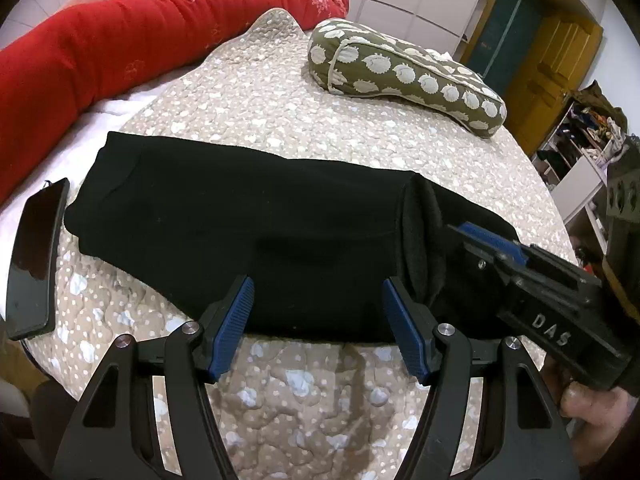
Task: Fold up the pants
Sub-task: 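Grasp the end of the black pants strip with the right tool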
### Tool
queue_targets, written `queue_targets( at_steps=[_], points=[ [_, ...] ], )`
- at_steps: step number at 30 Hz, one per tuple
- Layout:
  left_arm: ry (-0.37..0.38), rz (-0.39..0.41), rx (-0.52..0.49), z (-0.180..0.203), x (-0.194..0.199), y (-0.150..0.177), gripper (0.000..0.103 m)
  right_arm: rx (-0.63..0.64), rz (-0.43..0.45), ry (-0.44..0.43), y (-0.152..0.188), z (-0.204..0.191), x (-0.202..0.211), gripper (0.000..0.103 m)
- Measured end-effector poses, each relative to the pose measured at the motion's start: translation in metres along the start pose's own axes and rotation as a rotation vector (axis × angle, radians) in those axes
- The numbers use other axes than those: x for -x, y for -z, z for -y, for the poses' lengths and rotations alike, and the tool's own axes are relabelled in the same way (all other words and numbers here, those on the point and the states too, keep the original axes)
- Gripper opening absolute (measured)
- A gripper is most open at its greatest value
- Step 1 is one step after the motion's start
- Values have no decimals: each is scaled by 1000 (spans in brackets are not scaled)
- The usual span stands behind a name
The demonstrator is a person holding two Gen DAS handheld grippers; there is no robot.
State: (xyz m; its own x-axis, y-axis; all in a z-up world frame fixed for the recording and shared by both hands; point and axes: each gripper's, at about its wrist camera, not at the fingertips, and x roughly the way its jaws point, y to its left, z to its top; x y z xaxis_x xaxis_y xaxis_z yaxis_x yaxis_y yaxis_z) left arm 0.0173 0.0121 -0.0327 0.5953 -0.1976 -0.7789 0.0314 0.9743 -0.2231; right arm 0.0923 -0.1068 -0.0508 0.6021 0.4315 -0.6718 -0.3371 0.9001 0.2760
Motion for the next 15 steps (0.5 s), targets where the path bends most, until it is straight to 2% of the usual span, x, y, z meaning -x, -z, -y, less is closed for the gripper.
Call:
queue_targets(
  at_steps=[2,8,15],
  points=[
    [-1,-2,2,-1,0,2,67,-4,-4,18,5,3,1,26],
    [7,3,37,-9,4,5,67,-22,-22,2,15,11,-5,26],
    [17,8,79,-16,9,5,67,-18,-11,7,12,9,-3,26]
  ],
)
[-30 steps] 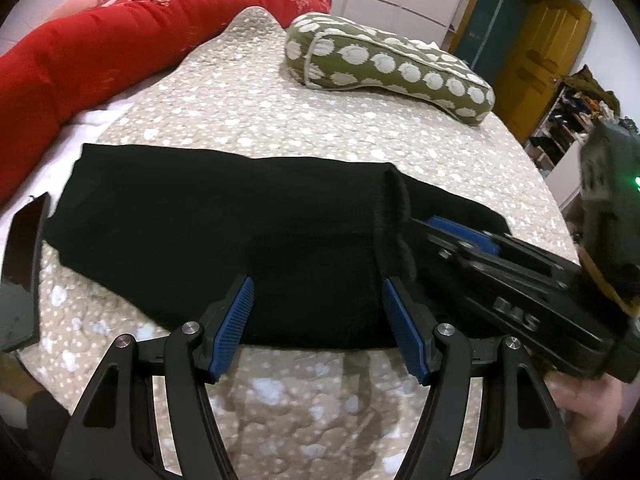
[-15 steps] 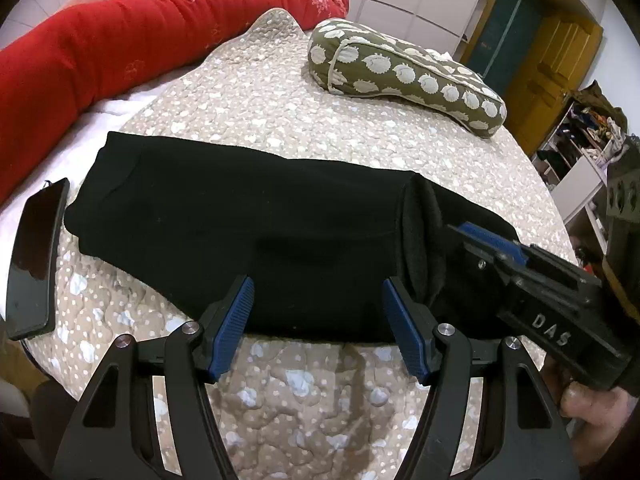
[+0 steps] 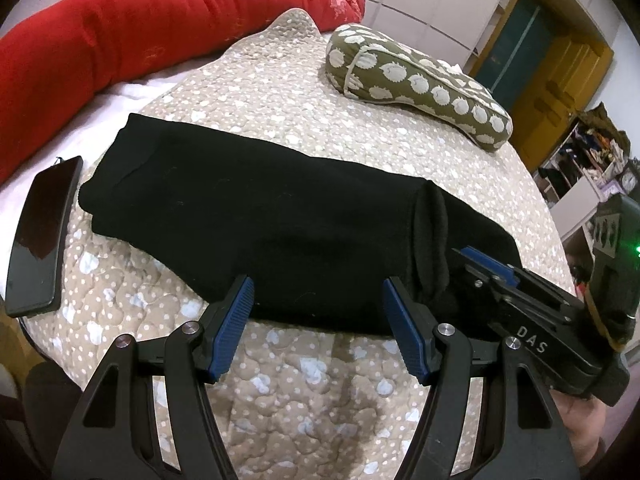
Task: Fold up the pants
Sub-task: 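Grasp the end of the black pants strip with the right tool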
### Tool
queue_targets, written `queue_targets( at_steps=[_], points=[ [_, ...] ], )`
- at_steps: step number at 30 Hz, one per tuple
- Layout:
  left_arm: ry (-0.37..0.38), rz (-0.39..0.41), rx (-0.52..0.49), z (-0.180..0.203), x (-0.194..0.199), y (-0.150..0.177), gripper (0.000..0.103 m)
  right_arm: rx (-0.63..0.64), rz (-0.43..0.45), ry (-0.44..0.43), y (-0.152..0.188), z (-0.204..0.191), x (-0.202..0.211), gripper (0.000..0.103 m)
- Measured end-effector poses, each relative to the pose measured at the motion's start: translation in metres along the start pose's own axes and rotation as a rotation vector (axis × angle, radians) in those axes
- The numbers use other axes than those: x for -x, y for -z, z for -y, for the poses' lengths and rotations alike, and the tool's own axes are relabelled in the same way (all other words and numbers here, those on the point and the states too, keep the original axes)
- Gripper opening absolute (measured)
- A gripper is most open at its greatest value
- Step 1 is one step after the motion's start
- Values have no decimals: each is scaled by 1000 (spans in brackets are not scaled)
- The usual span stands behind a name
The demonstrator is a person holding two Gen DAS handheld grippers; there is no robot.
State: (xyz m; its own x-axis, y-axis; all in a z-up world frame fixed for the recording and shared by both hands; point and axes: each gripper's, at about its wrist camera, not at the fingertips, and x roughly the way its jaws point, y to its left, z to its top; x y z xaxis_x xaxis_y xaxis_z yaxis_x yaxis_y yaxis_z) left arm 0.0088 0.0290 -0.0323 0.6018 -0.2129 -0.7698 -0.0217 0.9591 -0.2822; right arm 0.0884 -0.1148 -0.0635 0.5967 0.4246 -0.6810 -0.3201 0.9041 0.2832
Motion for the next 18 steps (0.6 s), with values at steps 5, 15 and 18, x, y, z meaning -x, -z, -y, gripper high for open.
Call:
queue_targets(
  at_steps=[5,15,18],
  points=[
    [8,-7,11,-2,-1,2,68,3,-6,10,-3,-2,-4,26],
    [13,-8,102,-26,1,4,68,28,-13,24,-7,-8,-7,26],
    [32,2,137,-34,5,3,68,36,-3,19,-9,-11,-4,26]
  ],
)
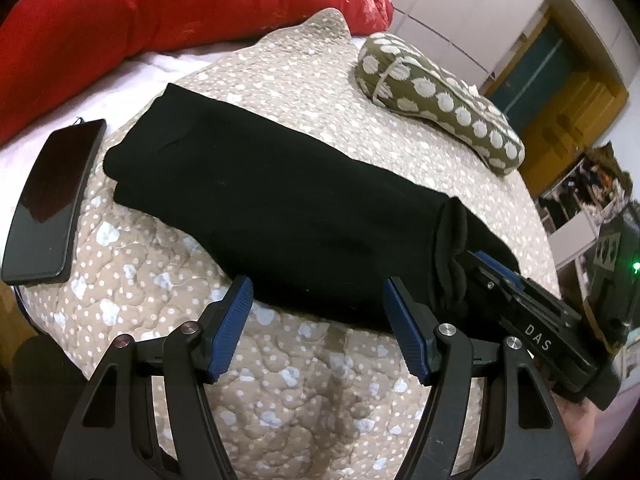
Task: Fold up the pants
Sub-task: 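Grasp the end of the black pants strip with the right tool, then lift the held strip end with the right tool and fold it over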
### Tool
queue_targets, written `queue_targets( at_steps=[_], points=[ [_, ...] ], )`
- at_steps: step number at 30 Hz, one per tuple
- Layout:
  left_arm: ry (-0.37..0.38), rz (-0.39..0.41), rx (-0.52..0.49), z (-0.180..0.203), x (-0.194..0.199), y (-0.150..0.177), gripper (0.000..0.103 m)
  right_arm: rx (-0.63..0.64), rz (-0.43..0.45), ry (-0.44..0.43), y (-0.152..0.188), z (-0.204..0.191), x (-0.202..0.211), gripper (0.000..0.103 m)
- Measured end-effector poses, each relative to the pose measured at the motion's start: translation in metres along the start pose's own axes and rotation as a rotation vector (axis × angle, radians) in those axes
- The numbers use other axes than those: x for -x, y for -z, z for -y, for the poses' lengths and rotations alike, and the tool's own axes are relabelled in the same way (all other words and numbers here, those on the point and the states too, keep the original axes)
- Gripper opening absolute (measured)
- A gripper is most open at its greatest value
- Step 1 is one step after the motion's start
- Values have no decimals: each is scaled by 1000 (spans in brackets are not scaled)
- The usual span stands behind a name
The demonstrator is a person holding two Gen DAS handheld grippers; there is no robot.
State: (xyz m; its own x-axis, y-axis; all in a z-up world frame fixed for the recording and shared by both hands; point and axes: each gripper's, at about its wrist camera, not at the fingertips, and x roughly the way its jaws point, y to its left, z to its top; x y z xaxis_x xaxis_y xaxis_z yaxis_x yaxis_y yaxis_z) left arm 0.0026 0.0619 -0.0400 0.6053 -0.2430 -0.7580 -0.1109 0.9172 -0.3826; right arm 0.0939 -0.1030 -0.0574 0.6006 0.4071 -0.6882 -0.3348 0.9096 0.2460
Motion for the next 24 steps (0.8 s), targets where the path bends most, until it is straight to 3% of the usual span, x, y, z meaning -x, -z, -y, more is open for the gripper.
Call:
queue_targets(
  at_steps=[4,15,19,24],
  points=[
    [21,28,52,-12,7,-2,79,13,-7,-13,-2,-4,-7,28],
    [17,65,228,-63,10,-11,79,64,-23,-109,-26,-32,-21,40],
    [-18,80,284,-73,6,-11,79,87,-50,-166,-48,-51,-43,46],
    [16,90,333,-79,-2,-16,80,145,-87,-232,-81,-83,-72,47]
  ],
)
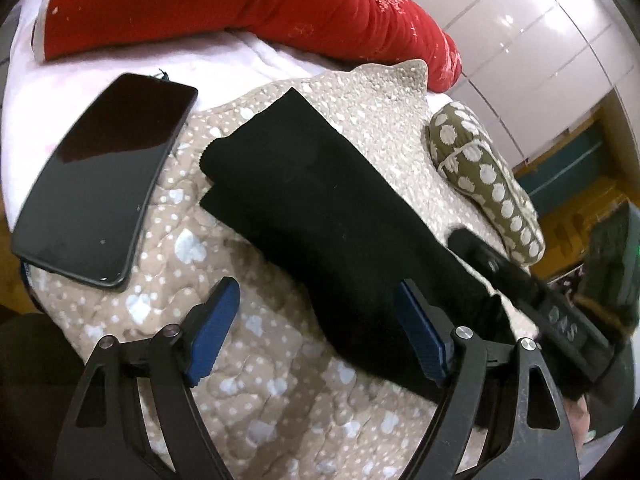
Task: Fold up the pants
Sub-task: 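Lift the held strip end with the right tool and fold it over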
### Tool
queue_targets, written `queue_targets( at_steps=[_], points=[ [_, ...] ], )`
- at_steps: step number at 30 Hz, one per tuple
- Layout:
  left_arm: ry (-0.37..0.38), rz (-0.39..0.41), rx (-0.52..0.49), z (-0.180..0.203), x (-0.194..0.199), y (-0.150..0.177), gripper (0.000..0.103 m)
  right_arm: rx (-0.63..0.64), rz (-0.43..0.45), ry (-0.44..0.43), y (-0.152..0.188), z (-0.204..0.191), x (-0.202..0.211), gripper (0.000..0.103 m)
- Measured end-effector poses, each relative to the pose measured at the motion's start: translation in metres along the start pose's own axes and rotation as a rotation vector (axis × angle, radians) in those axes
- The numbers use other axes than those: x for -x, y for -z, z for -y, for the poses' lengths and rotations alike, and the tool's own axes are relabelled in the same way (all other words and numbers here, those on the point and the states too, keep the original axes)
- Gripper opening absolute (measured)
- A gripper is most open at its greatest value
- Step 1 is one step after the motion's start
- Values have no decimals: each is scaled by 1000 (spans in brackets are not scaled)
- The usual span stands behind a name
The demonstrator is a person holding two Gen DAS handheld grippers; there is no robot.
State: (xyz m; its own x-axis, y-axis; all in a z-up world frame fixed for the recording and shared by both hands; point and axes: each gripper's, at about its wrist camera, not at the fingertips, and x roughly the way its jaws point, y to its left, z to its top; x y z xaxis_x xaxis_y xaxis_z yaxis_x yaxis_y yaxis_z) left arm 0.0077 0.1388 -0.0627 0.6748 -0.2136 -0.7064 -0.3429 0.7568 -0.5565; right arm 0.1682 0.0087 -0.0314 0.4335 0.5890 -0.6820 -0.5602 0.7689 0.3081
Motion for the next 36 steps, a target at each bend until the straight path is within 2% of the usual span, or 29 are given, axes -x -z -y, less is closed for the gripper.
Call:
queue_targets(
  at_steps=[7,11,15,17,18,19,21,22,23,24,25,28,30,32,34,36],
  points=[
    [40,12,21,-7,-10,-8,81,192,-123,-44,-48,-37,-65,48],
    [64,18,-12,-4,-15,-9,90,249,-181,-55,-60,-47,-97,49],
    [78,40,-19,-4,-18,-8,91,275,-240,-128,-59,-54,-123,50],
    [86,48,-22,-5,-17,-8,91,266,-220,-122,-56,-54,-127,39],
    [92,52,-22,-5,-17,-8,91,247,-205,-137,-55,-52,-126,30],
    [101,59,-21,-5,-16,-8,91,224,-194,-158,-54,-50,-124,25],
    [92,77,-23,-7,-14,-8,75,205,-154,-166,-52,-47,-114,20],
    [79,82,-35,-6,-13,-8,46,197,-133,-170,-52,-45,-108,18],
    [64,77,-46,-5,-13,-10,34,182,-105,-175,-52,-42,-99,17],
    [73,76,-44,-6,-12,-10,33,165,-78,-183,-52,-39,-88,17],
    [82,81,-47,-5,-10,-10,28,138,-38,-196,-52,-34,-72,17],
    [79,161,-155,18,12,-4,24,89,70,-216,-48,-21,-26,17],
    [101,233,-282,46,32,7,24,36,150,-225,-40,-7,9,17],
    [124,269,-403,73,44,23,24,-25,227,-223,-27,13,46,16],
    [147,266,-514,99,45,44,24,-83,276,-205,-9,35,74,15],
    [185,197,-613,124,32,69,24,-144,309,-143,12,58,96,15]
  ],
)
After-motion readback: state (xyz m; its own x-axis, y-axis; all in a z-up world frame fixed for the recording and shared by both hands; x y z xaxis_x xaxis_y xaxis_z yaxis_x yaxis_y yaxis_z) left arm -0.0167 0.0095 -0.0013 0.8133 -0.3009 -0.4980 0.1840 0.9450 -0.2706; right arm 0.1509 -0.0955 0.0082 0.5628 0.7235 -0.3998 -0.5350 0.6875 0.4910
